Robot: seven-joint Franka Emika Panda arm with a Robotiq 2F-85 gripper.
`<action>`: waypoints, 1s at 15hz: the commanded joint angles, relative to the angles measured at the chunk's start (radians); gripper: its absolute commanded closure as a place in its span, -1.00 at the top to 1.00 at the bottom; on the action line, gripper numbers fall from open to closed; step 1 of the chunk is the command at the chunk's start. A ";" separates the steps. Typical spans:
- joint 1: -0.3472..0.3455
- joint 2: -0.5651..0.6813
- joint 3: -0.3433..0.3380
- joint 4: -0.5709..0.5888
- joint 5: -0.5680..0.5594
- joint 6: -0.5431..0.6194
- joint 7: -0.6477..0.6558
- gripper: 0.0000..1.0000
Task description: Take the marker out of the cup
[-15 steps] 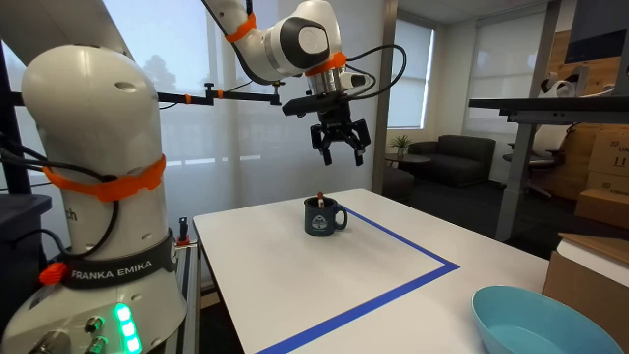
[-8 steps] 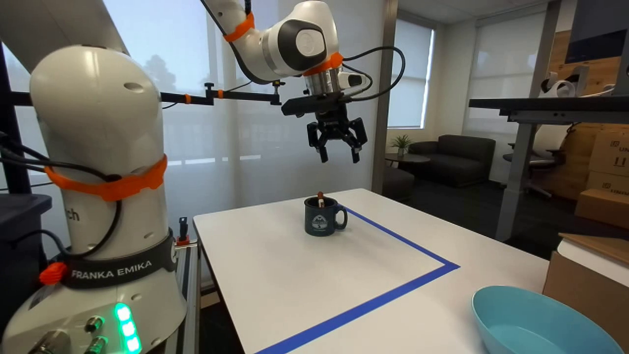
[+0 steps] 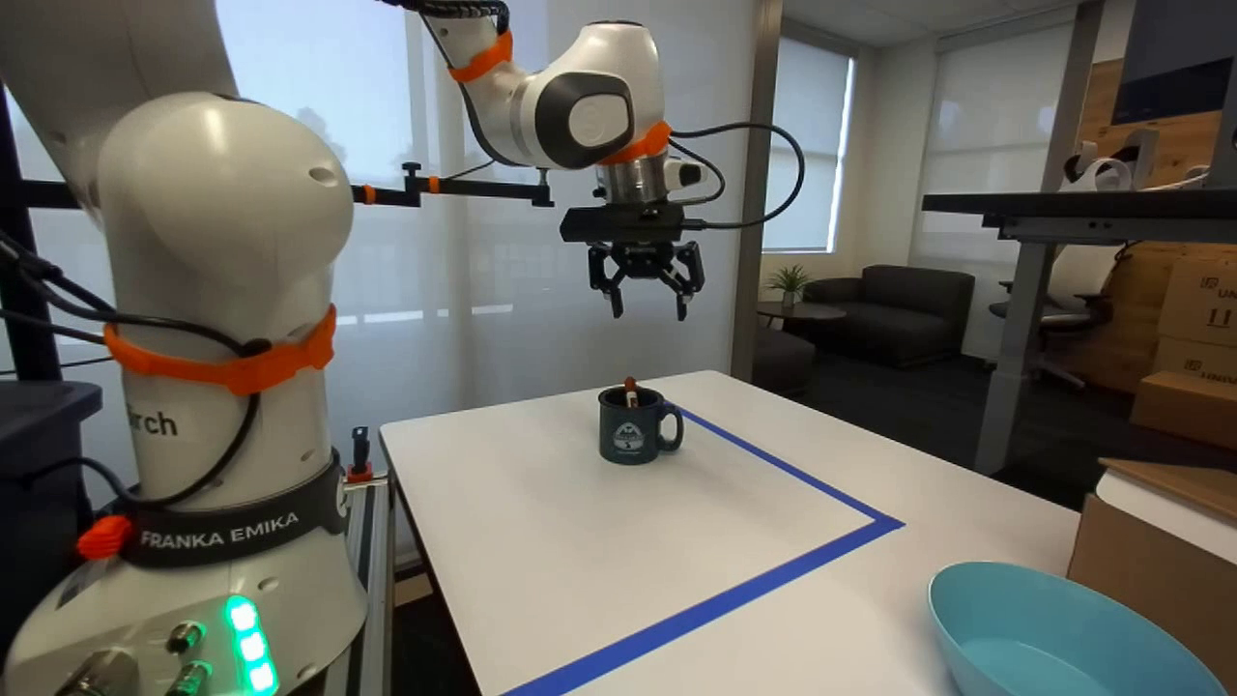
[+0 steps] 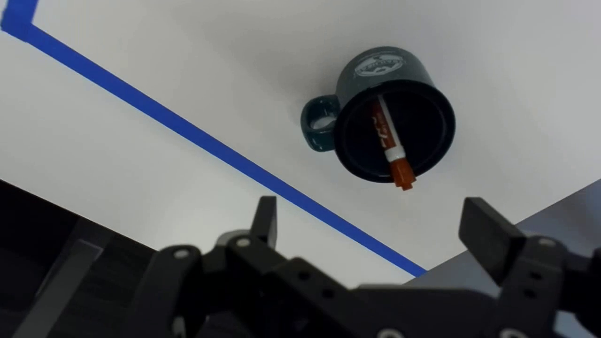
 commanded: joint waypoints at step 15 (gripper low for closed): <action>0.199 0.240 -0.148 0.079 0.563 0.045 -0.798 1.00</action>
